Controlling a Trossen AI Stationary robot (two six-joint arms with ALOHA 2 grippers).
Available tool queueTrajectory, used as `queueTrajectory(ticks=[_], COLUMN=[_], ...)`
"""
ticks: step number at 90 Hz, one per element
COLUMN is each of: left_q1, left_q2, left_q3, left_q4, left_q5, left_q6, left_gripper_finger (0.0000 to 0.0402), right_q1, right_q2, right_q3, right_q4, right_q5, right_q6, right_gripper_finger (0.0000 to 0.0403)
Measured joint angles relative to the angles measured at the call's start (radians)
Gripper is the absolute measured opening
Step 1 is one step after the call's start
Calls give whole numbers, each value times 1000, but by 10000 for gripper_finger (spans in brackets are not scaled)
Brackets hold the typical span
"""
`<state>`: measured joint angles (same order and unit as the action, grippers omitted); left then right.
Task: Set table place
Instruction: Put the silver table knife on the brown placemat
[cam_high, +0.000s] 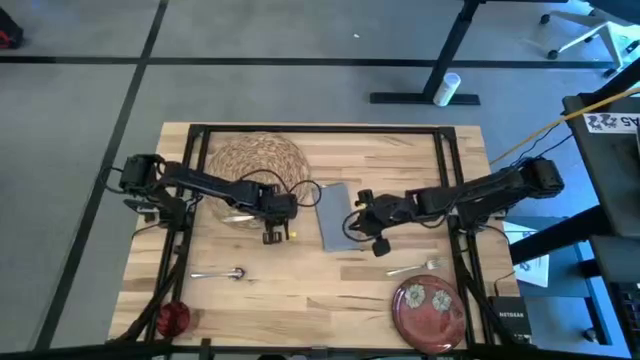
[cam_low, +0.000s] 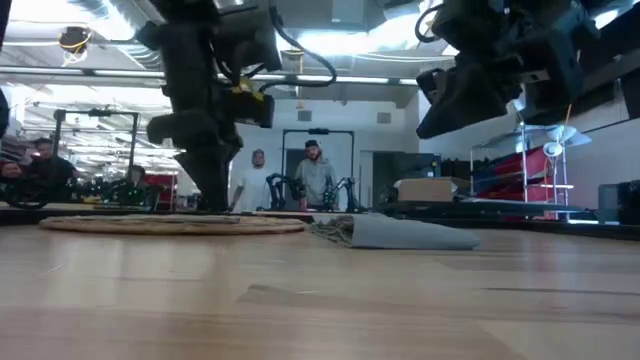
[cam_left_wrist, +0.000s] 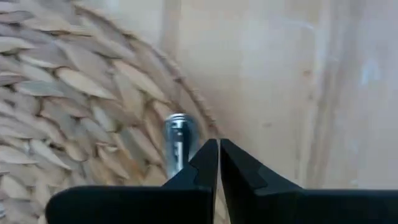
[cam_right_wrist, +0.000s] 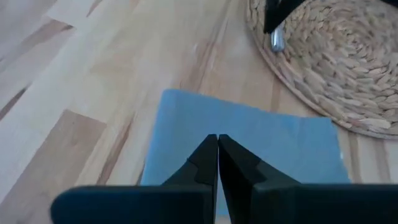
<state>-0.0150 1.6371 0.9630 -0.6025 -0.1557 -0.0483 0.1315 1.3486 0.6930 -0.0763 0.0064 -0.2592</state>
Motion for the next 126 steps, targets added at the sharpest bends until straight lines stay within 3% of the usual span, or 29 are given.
queueTrajectory(ticks=[54, 81, 126], left_q1=[88, 68, 162], left_q2=[0, 6, 55], left_q3=[-6, -6, -6], left_q4=[21, 20, 58], left_q5=[52, 106, 34], left_q6=[35, 38, 63], left_gripper_finger=[0, 0, 0], right_q1=[0, 0, 0], right_q2=[30, 30, 30], right_q3=[0, 0, -1], right_q4=[6, 7, 7], right_q5=[-19, -19, -19], right_q6=[19, 19, 19], right_gripper_finger=[0, 0, 0])
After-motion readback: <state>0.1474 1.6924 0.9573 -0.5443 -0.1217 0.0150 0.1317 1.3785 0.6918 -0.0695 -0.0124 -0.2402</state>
